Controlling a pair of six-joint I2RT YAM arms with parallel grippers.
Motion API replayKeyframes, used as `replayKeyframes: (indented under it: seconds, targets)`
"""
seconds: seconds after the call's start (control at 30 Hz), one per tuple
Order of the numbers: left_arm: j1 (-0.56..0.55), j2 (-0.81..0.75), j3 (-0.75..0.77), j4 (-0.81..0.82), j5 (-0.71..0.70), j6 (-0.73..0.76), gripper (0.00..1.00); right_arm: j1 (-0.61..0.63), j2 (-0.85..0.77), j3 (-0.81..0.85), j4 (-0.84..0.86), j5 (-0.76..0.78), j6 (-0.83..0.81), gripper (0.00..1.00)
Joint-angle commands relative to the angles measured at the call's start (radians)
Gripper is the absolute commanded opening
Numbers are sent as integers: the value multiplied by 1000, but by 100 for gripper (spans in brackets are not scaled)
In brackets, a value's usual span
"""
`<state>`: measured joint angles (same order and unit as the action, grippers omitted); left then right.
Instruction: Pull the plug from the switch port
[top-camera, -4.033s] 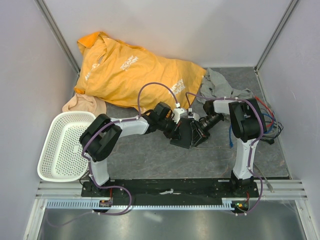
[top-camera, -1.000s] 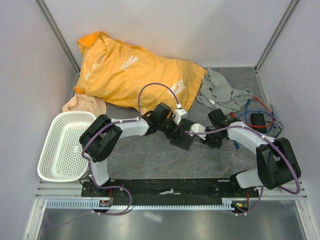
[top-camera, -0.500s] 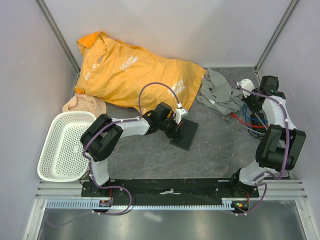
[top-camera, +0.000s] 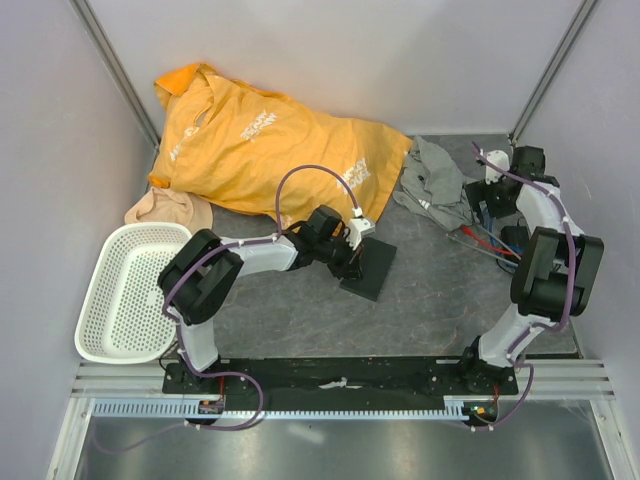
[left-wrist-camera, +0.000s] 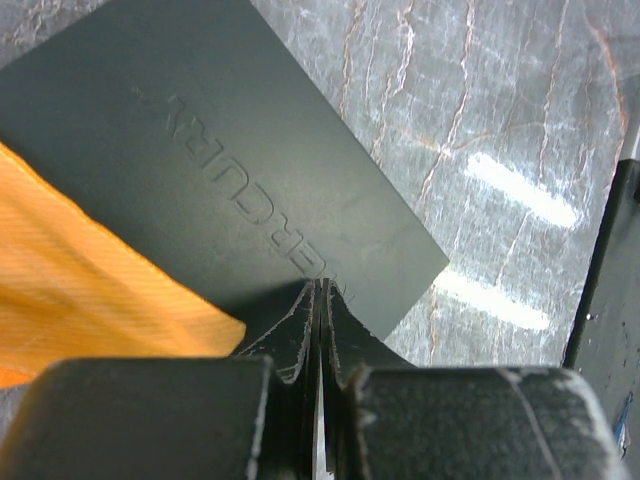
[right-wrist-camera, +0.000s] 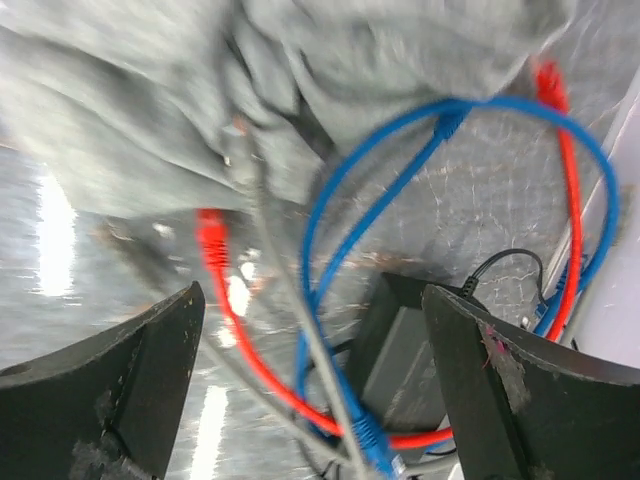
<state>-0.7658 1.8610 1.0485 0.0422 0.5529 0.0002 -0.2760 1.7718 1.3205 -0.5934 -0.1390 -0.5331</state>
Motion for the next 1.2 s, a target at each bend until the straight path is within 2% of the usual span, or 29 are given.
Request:
replayKeyframes:
  seconds: [0.0,0.23,0.4,0.5,0.53,0.57,0.63,0.67,0.7,0.93,1.17]
  targets:
    - [3,-40,-6,-68,-11,52,2,89,-169,31,40,-63,142,98]
    - [6,-54,102,-136,4,70,1,239,-285,19,9,-48,176,98]
    - [42,-175,174,-225,10,96,2,336,-371,-33,-63,-111,177,98]
    - [88,-273,179,-284,-22,115,7,371,-400,-76,-68,-125,215,98]
    - [114,-296,180,-318,-43,121,12,377,-409,-90,-42,-100,243,98]
    - [126,-318,183,-344,-66,123,29,400,-425,-104,-4,0,281,98]
    - [160,-379,173,-381,-155,109,47,414,-407,-95,69,71,384,98]
    - [169,-400,148,-384,-183,106,90,428,-393,-80,73,132,415,98]
    - [177,-443,134,-387,-214,104,97,431,-379,-52,75,175,468,98]
    - [301,-545,-5,-395,-479,-21,99,437,-364,-70,126,231,481,98]
    - [350,-677,-177,-251,-530,-17,99,439,-364,-118,165,162,455,98]
